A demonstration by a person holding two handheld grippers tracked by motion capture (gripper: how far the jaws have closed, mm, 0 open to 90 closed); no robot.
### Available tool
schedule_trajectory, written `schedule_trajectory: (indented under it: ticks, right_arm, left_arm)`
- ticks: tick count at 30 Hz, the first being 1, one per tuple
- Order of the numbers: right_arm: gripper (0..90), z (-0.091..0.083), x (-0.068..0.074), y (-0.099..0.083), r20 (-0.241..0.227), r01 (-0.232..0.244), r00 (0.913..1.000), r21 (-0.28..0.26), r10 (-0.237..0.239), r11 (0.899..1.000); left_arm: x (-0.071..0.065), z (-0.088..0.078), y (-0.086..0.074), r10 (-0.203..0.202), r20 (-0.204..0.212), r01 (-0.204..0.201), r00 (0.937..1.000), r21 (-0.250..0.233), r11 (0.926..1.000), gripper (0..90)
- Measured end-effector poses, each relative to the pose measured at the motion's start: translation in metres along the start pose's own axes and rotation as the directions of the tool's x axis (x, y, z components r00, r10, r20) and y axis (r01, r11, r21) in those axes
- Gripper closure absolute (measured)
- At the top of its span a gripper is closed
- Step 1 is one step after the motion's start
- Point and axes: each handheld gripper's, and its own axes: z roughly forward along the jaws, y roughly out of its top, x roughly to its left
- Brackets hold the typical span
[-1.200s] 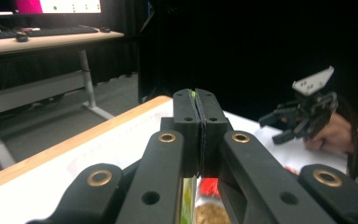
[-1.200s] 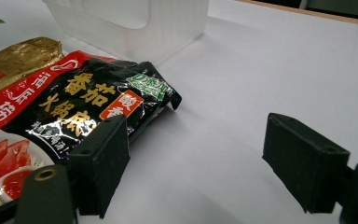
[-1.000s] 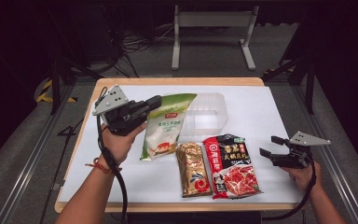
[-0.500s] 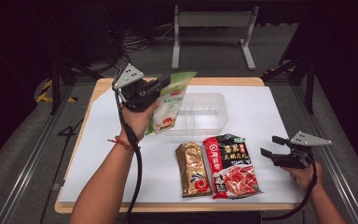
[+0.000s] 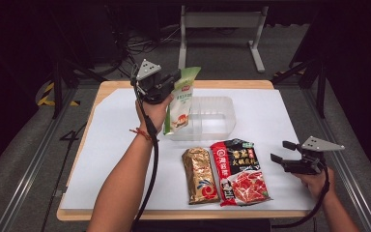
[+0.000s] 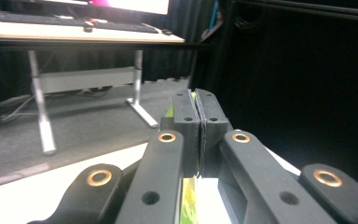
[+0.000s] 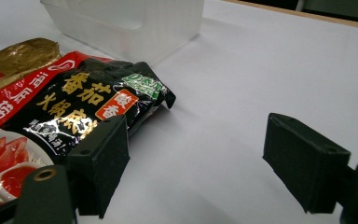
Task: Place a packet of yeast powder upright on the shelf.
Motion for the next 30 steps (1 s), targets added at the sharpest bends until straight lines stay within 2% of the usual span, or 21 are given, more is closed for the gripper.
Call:
schedule_trajectory:
  ticks: [9, 13, 18, 24, 26, 28, 30]
  right_arm:
    - [22.3, -0.001, 0.000, 0.000, -0.001, 0.003, 1.0000, -0.001, -0.003, 1.000]
    - [22.2, -0.002, 0.000, -0.001, 0.002, 0.009, 1.0000, 0.005, -0.009, 1.000]
    - [22.1, -0.003, 0.001, -0.001, 0.003, 0.006, 1.0000, 0.002, -0.006, 1.000]
    - [22.1, -0.002, 0.002, -0.001, 0.000, 0.010, 1.0000, 0.006, -0.010, 1.000]
    - [22.1, -0.003, 0.002, -0.001, 0.000, 0.016, 0.9999, 0.005, -0.016, 1.000]
    - [22.1, -0.003, 0.002, -0.001, -0.001, 0.012, 0.9999, 0.004, -0.012, 1.000]
    - [22.1, -0.003, 0.001, -0.001, -0.001, 0.013, 0.9999, 0.004, -0.013, 1.000]
  left_arm:
    - [0.003, 0.027, 0.000, -0.013, -0.030, 0.014, 0.9995, 0.022, 0.9997, 88.7]
    - [0.003, 0.036, 0.000, 0.011, -0.068, -0.010, 0.9976, 0.021, 0.9997, 88.7]
    - [0.004, 0.042, 0.004, 0.019, -0.118, -0.016, 0.9929, 0.021, 0.9997, 88.7]
    - [0.002, 0.050, 0.010, 0.072, -0.172, -0.069, 0.9825, 0.022, 0.9974, 88.6]
    - [0.001, 0.052, 0.006, 0.050, -0.151, -0.047, 0.9873, 0.023, 0.9986, 88.5]
    - [-0.002, 0.054, 0.001, 0.074, -0.148, -0.070, 0.9861, 0.034, 0.9970, 88.4]
    - [0.000, 0.054, -0.005, 0.060, -0.134, -0.056, 0.9892, 0.035, 0.9978, 88.4]
